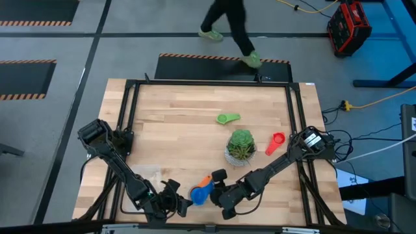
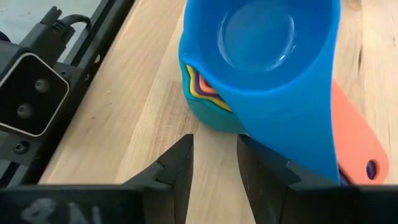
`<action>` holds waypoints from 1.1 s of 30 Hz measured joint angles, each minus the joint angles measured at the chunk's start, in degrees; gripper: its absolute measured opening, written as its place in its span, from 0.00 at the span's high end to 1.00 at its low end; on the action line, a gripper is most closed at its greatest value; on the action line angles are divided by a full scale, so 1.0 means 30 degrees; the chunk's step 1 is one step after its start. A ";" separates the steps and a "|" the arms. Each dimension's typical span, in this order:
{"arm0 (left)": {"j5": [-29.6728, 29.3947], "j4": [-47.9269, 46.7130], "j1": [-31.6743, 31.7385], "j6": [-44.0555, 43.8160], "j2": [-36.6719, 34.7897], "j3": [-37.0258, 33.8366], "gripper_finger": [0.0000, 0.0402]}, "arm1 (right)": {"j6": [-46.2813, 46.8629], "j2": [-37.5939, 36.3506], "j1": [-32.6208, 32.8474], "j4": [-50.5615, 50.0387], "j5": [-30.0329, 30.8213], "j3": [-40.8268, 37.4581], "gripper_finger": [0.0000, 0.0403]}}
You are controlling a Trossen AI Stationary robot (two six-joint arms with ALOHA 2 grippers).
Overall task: Nest measuring cups in basket
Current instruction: Stack the blue measuring cup on top of the orange measuring cup
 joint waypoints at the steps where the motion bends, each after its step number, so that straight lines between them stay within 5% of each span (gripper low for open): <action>1: 0.0056 -0.0004 0.0051 0.0001 0.0000 0.0000 0.93 | 0.0000 0.0000 0.0000 0.0000 0.0000 0.0000 0.68; 12: 0.2336 0.0000 0.0563 0.1061 0.0000 0.0000 0.77 | -0.0006 -0.0007 0.0000 -0.0007 0.0000 0.0000 0.68; 18: 0.3816 0.0084 0.0539 0.2171 0.0000 0.0000 0.77 | -0.0006 -0.0007 0.0000 -0.0015 0.0000 0.0000 0.68; 33: 0.0083 0.0328 0.1578 0.6288 -0.0146 0.0007 0.77 | -0.0079 -0.0015 0.0000 -0.0299 -0.0649 0.0000 0.68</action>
